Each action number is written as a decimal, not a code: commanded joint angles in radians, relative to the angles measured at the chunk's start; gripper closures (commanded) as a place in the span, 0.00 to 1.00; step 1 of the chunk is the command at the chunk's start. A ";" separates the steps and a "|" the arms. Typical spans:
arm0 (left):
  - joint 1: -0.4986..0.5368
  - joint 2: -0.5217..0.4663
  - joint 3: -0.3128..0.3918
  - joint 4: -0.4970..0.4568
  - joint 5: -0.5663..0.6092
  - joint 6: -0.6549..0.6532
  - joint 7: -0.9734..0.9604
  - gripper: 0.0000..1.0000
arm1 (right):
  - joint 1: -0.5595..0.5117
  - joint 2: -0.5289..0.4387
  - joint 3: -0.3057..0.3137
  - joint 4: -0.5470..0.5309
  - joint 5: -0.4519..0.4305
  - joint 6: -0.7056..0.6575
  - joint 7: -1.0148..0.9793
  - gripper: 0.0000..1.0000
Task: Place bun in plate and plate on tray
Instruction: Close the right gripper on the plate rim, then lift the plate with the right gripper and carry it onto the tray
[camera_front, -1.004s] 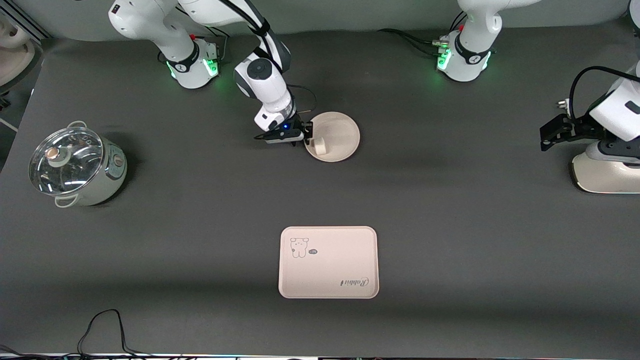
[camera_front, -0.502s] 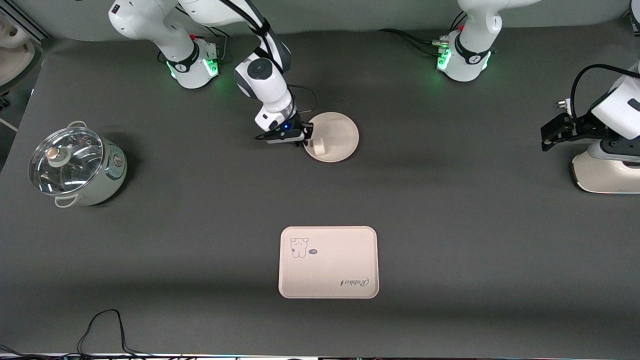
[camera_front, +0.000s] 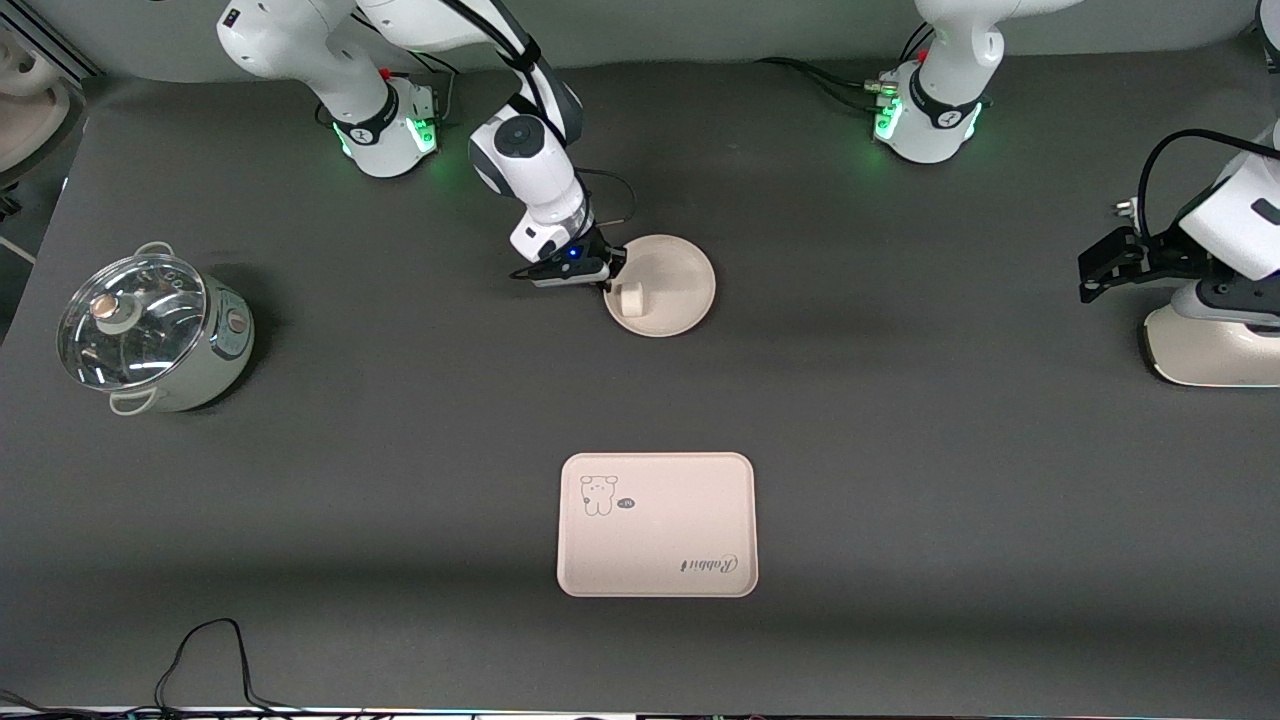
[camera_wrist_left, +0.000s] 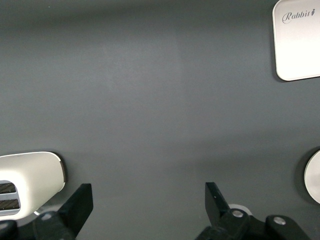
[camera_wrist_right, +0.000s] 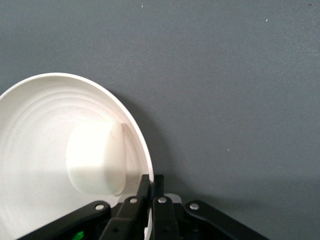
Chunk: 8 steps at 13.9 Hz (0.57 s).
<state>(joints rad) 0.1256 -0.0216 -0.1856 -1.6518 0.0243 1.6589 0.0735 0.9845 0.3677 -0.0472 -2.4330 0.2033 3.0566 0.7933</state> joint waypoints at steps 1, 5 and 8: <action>-0.012 0.014 0.008 0.024 -0.006 -0.007 -0.003 0.00 | -0.004 -0.039 -0.006 0.000 0.013 -0.010 0.001 1.00; -0.011 0.014 0.008 0.026 -0.007 -0.007 -0.003 0.00 | -0.055 -0.182 -0.017 0.015 0.014 -0.165 -0.072 1.00; -0.009 0.012 0.008 0.027 -0.006 -0.008 -0.003 0.00 | -0.090 -0.289 -0.019 0.025 0.018 -0.274 -0.106 1.00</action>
<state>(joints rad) 0.1256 -0.0205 -0.1851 -1.6514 0.0238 1.6589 0.0735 0.9113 0.1707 -0.0658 -2.3990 0.2033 2.8509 0.7334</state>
